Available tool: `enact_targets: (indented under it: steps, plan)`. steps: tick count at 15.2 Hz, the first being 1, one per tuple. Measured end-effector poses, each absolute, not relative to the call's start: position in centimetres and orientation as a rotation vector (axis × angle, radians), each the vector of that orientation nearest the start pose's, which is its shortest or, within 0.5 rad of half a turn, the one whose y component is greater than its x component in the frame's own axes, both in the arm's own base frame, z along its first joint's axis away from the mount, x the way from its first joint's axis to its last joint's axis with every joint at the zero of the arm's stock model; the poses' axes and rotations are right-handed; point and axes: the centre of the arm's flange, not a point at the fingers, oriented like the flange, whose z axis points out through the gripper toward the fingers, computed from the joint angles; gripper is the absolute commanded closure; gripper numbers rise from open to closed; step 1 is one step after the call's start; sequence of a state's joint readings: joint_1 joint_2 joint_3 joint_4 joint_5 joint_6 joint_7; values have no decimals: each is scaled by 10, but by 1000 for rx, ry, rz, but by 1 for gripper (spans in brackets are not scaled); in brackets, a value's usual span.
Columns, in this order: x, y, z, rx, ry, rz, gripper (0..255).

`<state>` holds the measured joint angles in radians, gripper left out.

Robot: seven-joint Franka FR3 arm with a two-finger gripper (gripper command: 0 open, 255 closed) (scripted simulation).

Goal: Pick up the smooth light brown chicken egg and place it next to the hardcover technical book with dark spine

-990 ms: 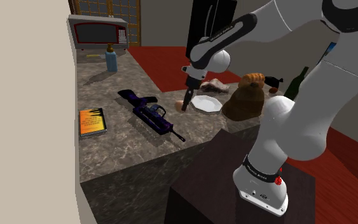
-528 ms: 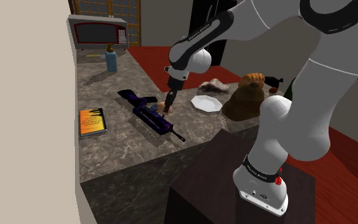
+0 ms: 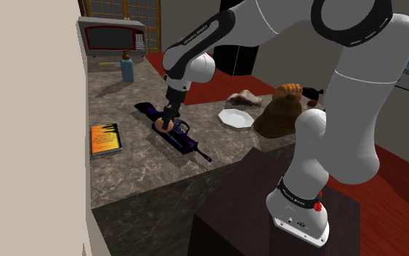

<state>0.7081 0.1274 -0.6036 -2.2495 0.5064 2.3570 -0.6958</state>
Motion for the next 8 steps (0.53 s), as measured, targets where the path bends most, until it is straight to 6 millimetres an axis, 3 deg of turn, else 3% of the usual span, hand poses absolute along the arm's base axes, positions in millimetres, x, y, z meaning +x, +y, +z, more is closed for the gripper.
enact_targets:
  steps: [8]
  plan:
    - [590,151,320,-2799,-632,-141,255]
